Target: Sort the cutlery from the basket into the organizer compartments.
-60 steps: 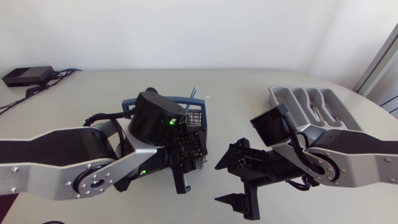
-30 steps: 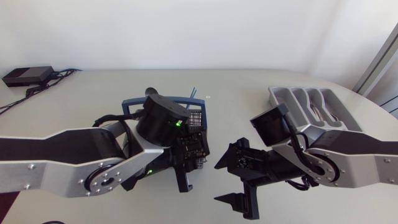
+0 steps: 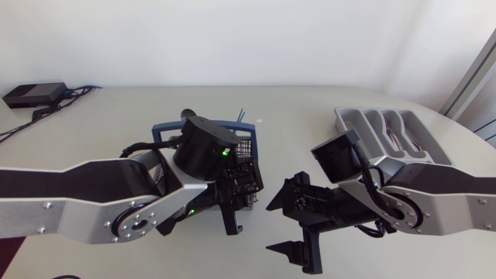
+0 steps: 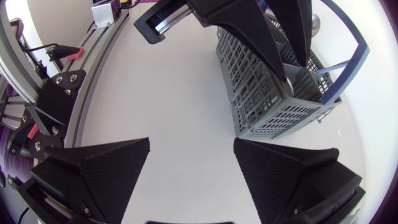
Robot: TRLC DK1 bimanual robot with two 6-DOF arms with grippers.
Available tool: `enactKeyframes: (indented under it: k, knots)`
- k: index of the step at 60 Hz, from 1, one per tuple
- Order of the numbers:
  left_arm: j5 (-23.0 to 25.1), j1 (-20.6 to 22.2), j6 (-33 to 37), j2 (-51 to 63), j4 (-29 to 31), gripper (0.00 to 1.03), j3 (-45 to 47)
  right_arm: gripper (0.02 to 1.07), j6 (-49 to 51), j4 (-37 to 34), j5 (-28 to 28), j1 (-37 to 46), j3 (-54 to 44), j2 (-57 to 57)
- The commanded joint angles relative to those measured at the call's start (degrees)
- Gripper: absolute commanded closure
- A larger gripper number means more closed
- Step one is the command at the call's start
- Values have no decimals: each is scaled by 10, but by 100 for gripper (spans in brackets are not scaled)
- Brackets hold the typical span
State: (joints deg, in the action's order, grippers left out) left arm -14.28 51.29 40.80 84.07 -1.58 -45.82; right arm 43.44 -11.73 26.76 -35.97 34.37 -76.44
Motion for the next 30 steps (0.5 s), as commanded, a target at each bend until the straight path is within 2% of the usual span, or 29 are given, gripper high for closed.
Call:
enactKeyframes:
  k: [1,22,30]
  knots:
    - [-7,5,11,7,-6,69,-16,10,-11,4,-1,-5,-19,-2]
    - [-17,5,24,26,-4,70,-28,10,-11,6,-1,-6,-20,-3]
    - [-24,6,29,40,2,74,-37,10,-10,7,-1,-6,-21,-5]
